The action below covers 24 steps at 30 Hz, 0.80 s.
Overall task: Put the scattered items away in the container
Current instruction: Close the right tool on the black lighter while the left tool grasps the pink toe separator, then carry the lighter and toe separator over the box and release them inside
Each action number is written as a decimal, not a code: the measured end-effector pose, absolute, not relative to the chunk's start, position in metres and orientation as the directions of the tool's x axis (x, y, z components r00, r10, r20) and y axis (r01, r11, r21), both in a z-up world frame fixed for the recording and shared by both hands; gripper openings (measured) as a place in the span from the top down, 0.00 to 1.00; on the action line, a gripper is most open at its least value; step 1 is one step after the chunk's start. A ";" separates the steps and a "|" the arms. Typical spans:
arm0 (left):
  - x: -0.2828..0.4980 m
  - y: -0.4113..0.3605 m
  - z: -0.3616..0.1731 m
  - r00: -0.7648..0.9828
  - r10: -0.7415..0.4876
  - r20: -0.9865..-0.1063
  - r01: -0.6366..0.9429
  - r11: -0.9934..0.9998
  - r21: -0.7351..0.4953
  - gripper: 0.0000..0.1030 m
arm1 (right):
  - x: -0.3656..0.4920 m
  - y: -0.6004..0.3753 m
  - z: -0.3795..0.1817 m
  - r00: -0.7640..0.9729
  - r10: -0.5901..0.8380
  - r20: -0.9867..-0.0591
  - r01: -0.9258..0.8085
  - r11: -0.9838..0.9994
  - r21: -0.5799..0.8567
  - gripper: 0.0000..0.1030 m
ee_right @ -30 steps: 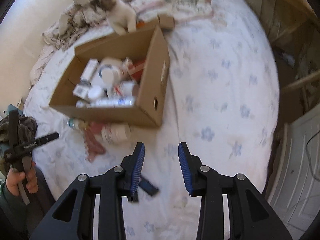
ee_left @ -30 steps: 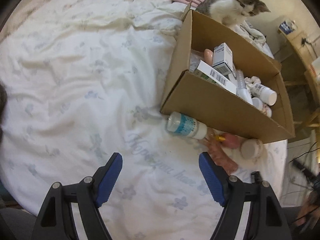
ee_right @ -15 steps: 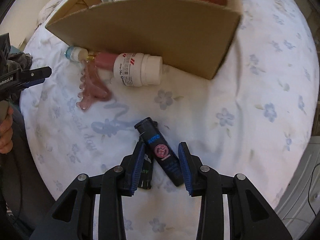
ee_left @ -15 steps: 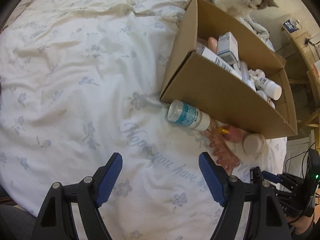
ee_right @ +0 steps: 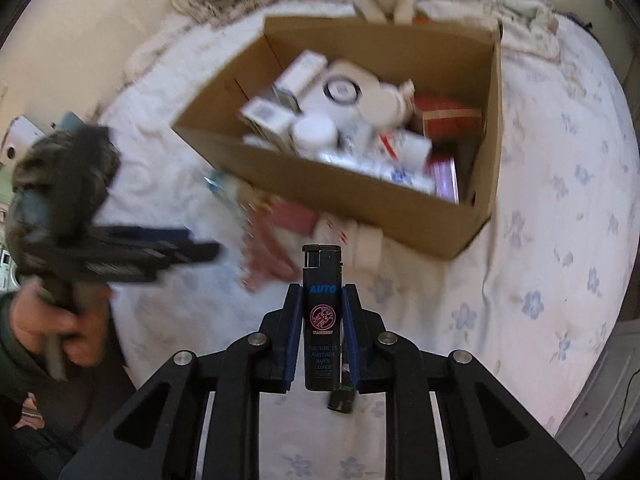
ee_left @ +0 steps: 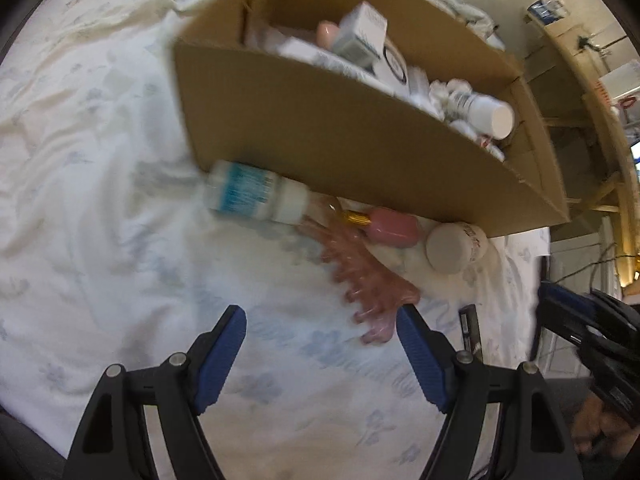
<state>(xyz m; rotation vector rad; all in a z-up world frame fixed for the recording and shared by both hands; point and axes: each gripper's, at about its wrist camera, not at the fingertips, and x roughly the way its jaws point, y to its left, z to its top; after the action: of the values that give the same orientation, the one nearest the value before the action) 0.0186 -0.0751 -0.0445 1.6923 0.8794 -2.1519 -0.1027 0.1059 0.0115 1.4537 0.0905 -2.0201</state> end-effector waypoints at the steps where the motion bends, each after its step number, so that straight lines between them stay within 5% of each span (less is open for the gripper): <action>1: 0.014 -0.073 -0.049 -0.275 0.161 -0.948 0.562 -0.773 -0.294 0.24 | -0.103 0.107 0.017 -0.190 -0.468 -0.863 0.527 -0.790 0.313 0.79; 11: -0.037 -0.053 -0.069 -0.157 -0.012 -0.988 0.642 -0.761 -0.093 0.26 | -0.108 0.120 0.042 -0.254 -0.522 -0.814 0.504 -0.790 0.350 0.79; 13: -0.037 -0.052 -0.068 -0.159 -0.029 -0.987 0.640 -0.764 -0.081 0.39 | -0.109 0.117 0.043 -0.259 -0.534 -0.805 0.500 -0.787 0.361 0.79; 14: -0.035 -0.052 -0.064 -0.168 -0.054 -0.984 0.642 -0.764 -0.068 0.59 | -0.110 0.117 0.045 -0.261 -0.540 -0.800 0.502 -0.784 0.365 0.79; 15: -0.032 -0.053 -0.062 -0.183 -0.047 -0.982 0.641 -0.763 -0.083 0.65 | -0.110 0.116 0.047 -0.263 -0.545 -0.796 0.503 -0.782 0.369 0.79; 24: 0.014 -0.059 -0.022 -0.296 0.087 -0.951 0.552 -0.797 -0.245 0.75 | -0.117 0.111 0.056 -0.273 -0.570 -0.775 0.503 -0.772 0.390 0.79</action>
<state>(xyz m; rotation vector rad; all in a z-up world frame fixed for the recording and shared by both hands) 0.0135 -0.0585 -0.0215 1.6429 0.7998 -2.1643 -0.1173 0.1108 0.0556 1.3047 -0.0872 -2.0786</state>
